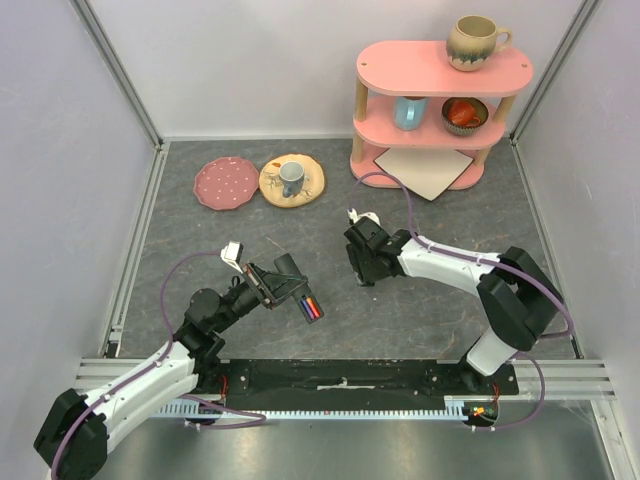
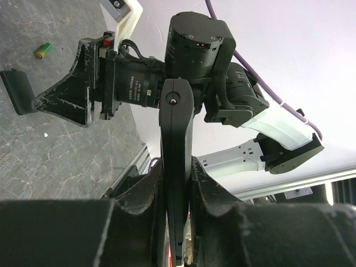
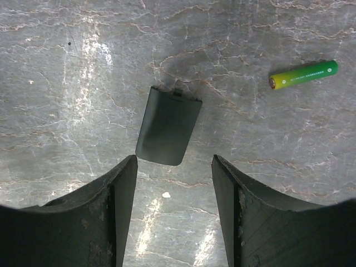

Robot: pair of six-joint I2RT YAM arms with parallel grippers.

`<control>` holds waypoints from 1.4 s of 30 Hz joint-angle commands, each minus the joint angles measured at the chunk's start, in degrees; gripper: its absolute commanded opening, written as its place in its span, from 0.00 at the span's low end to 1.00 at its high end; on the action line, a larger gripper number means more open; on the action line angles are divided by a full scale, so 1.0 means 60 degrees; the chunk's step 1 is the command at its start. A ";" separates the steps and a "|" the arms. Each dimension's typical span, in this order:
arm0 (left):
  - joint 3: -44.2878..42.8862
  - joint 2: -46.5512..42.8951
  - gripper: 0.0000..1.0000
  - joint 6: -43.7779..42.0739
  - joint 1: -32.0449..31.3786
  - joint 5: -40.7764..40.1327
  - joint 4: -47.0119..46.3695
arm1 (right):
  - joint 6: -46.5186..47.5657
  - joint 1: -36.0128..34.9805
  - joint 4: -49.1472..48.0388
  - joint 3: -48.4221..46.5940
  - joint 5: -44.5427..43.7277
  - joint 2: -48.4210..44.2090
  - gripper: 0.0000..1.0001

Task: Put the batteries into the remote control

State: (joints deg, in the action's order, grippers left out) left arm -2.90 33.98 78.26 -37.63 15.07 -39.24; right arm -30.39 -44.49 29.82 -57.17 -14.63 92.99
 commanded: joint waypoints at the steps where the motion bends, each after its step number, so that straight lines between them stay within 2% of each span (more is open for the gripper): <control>1: 0.1025 -0.0067 0.02 -0.0270 -0.0013 -0.0139 -0.0490 | 0.0041 -0.0012 -0.0430 -0.0228 0.0080 0.0233 0.63; 17: 0.1142 -0.0096 0.02 -0.0182 -0.0013 -0.0183 -0.0505 | -0.0720 -0.0012 -0.1059 0.0065 -0.0066 0.0995 0.61; 30: 0.1171 -0.0096 0.02 -0.0153 -0.0013 -0.0226 -0.0447 | -0.1468 0.0003 -0.1308 0.0563 -0.0140 0.1025 0.58; 39: 0.1171 -0.0214 0.02 -0.0153 -0.0013 -0.0183 -0.0344 | -0.1483 0.0003 -0.1440 0.0856 0.0080 0.0981 0.48; 42: 0.1127 -0.0199 0.02 -0.0182 -0.0013 -0.0197 -0.0300 | -0.1438 -0.0012 -0.1455 0.0929 0.0124 0.0894 0.40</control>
State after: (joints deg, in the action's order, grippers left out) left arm -2.90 33.23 78.28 -37.63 15.03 -39.27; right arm -37.93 -44.49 20.82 -54.28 -15.49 97.21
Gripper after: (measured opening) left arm 0.241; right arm 0.459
